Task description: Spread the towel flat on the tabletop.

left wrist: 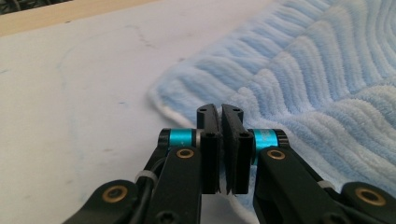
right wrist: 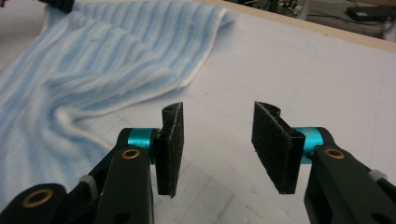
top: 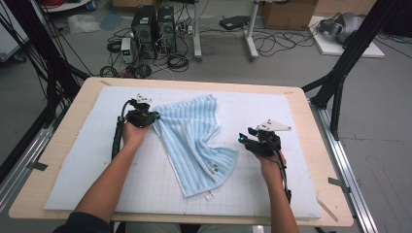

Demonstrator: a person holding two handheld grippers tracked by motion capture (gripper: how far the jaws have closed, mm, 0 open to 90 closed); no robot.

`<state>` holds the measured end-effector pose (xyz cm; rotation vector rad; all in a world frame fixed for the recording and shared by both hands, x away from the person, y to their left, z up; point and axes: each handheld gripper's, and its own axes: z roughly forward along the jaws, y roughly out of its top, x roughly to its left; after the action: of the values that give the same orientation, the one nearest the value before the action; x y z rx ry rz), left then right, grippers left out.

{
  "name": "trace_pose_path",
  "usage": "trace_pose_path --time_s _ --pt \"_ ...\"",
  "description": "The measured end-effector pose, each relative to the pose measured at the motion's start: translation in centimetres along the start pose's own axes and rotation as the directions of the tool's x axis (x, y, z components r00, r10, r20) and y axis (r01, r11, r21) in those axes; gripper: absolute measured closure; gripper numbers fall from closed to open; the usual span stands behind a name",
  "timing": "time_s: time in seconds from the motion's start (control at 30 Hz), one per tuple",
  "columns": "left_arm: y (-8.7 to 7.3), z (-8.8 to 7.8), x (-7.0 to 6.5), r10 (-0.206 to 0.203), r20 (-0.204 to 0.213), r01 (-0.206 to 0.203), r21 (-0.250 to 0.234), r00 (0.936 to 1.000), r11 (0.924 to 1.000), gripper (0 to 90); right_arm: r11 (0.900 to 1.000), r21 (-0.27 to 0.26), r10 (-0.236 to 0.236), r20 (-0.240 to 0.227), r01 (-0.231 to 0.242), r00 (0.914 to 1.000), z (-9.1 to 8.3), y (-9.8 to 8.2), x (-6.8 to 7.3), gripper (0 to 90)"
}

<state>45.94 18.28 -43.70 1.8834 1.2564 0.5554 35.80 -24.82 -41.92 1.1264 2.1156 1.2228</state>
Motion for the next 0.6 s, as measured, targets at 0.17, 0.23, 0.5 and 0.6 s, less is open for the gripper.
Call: trace_pose_path --time_s 0.17,0.23,0.5,0.6 --pt "0.2 -1.0 -0.2 -0.006 0.027 0.007 -0.034 0.9996 0.9994 47.1 0.999 0.023 -0.044 -0.101 0.047 0.9939 1.2 0.1 1.5 54.5" --pt "0.4 -1.6 -0.5 0.004 0.053 -0.001 -0.057 0.9986 0.9984 45.4 0.997 0.029 -0.062 -0.168 0.067 0.9839 1.9 0.1 2.2 54.3" --pt "-0.5 -2.9 -1.3 0.027 0.119 -0.017 -0.087 0.9926 0.9961 44.3 0.971 0.168 -0.125 -0.246 0.169 0.9612 4.4 -0.9 4.2 74.4" --pt "-1.3 -3.3 -1.7 0.029 0.142 -0.017 -0.086 0.9895 0.9962 43.8 0.956 0.202 -0.180 -0.175 0.214 0.9680 3.7 -0.8 4.1 86.9"
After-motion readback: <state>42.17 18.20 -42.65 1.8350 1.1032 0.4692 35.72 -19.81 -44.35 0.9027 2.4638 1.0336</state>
